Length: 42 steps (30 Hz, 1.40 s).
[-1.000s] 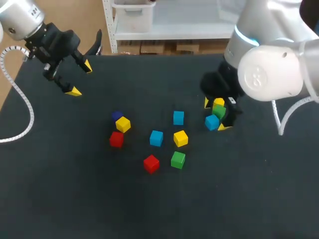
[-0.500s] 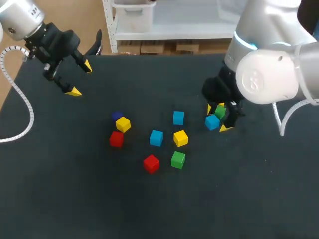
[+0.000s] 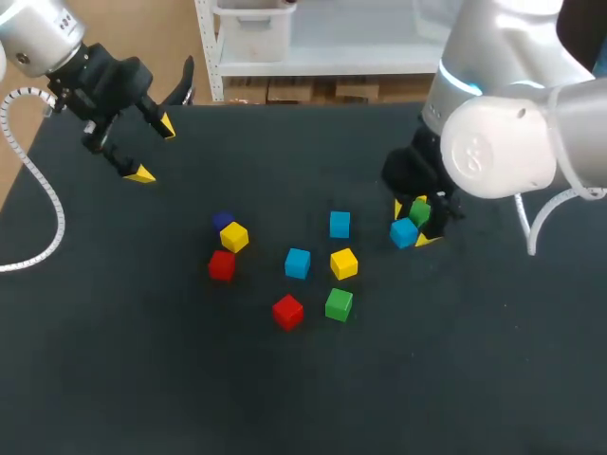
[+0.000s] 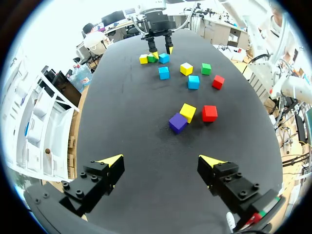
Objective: Place the blue cubes, place green cubes on the blue cubes, place the yellow cubes on the green cubes, then place the red cubes on the yellow cubes, and place purple cube on the red cubes.
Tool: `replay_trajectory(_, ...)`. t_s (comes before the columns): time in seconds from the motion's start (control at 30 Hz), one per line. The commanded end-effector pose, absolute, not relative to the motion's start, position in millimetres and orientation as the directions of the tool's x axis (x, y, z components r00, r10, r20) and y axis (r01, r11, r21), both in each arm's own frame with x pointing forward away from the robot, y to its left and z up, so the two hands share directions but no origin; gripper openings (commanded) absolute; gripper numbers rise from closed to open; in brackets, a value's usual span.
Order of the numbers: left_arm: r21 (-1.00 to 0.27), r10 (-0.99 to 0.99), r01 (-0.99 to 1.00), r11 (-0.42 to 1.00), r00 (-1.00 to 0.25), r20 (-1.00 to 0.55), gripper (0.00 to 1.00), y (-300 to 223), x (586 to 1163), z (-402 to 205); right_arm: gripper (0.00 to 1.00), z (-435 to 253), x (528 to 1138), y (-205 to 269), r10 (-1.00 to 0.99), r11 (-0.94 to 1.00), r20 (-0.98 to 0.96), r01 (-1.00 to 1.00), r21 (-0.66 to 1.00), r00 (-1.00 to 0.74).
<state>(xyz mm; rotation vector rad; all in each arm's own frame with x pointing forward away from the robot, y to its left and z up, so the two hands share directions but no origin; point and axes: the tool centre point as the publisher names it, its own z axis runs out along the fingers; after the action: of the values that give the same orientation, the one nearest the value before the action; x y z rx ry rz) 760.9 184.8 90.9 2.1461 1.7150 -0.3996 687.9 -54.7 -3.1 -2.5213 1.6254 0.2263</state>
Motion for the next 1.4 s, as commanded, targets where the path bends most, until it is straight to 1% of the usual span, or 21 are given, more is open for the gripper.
replay_trajectory(0.03, 0.107, 0.874, 0.975, -0.194, 0.221, -0.433, 1.0, 184, 760, 91, 0.59, -4, 686, -54, -0.888, -0.419, -0.194, -0.907, -0.032, 0.417)
replay_trajectory(0.13, 0.107, 0.874, 0.975, -0.194, 0.221, -0.433, 1.0, 184, 760, 91, 0.59, -5, 685, -54, -0.885, -0.428, -0.19, -0.903, -0.031, 0.425)
replay_trajectory(0.17, 0.107, 0.874, 0.975, -0.194, 0.221, -0.433, 1.0, 184, 760, 91, 0.49, -6, 685, -53, -0.884, -0.429, -0.19, -0.903, -0.031, 0.427)
replay_trajectory(0.23, 0.107, 0.874, 0.975, -0.194, 0.221, -0.433, 1.0, 184, 760, 91, 0.44, -6, 685, -53, -0.883, -0.432, -0.189, -0.901, -0.03, 0.43)
replay_trajectory(0.27, 0.107, 0.874, 0.975, -0.194, 0.221, -0.433, 1.0, 184, 760, 91, 0.39, -6, 685, -53, -0.882, -0.433, -0.189, -0.901, -0.03, 0.431)
replay_trajectory(0.3, 0.107, 0.874, 0.975, -0.194, 0.221, -0.433, 1.0, 184, 760, 91, 0.37, -5, 684, -53, -0.882, -0.434, -0.188, -0.9, -0.03, 0.431)
replay_trajectory(0.33, 0.107, 0.874, 0.975, -0.194, 0.221, -0.433, 1.0, 184, 760, 91, 0.31, -5, 685, -53, -0.882, -0.434, -0.188, -0.9, -0.031, 0.432)
replay_trajectory(0.43, 0.107, 0.874, 0.975, -0.194, 0.221, -0.433, 1.0, 184, 760, 91, 0.2, -5, 684, -53, -0.882, -0.435, -0.186, -0.9, -0.031, 0.433)
replay_trajectory(0.47, 0.107, 0.874, 0.975, -0.194, 0.221, -0.433, 1.0, 184, 760, 91, 0.14, -5, 684, -53, -0.882, -0.435, -0.185, -0.9, -0.032, 0.433)
replay_trajectory(0.5, 0.107, 0.874, 0.975, -0.194, 0.221, -0.433, 1.0, 184, 760, 91, 0.05, -5, 684, -53, -0.882, -0.435, -0.185, -0.9, -0.032, 0.433)
replay_trajectory(0.53, 0.107, 0.874, 0.975, -0.194, 0.221, -0.433, 1.0, 184, 760, 91, 0.0, -5, 684, -54, -0.883, -0.434, -0.184, -0.9, -0.032, 0.432)
replay_trajectory(0.67, 0.107, 0.874, 0.975, -0.194, 0.221, -0.433, 1.0, 184, 760, 91, 0.0, -5, 684, -53, -0.905, -0.388, -0.179, -0.921, -0.027, 0.386)
replay_trajectory(0.87, 0.107, 0.874, 0.975, -0.194, 0.221, -0.433, 1.0, 184, 760, 91, 0.0, -2, 687, -48, -0.966, -0.205, -0.157, -0.979, -0.021, 0.206)
replay_trajectory(1.03, 0.107, 0.874, 0.975, -0.194, 0.221, -0.433, 1.0, 184, 760, 91, 0.0, 1, 688, -33, -0.982, -0.049, -0.182, -0.999, -0.02, 0.052)
replay_trajectory(1.13, 0.107, 0.874, 0.975, -0.194, 0.221, -0.433, 1.0, 184, 760, 91, 0.0, 1, 689, -21, -0.979, -0.015, -0.203, -1.0, -0.02, 0.018)
replay_trajectory(1.4, 0.107, 0.874, 0.975, -0.194, 0.221, -0.433, 1.0, 184, 760, 91, 0.0, 5, 696, -1, -0.977, -0.005, -0.212, -0.999, -0.05, 0.015)
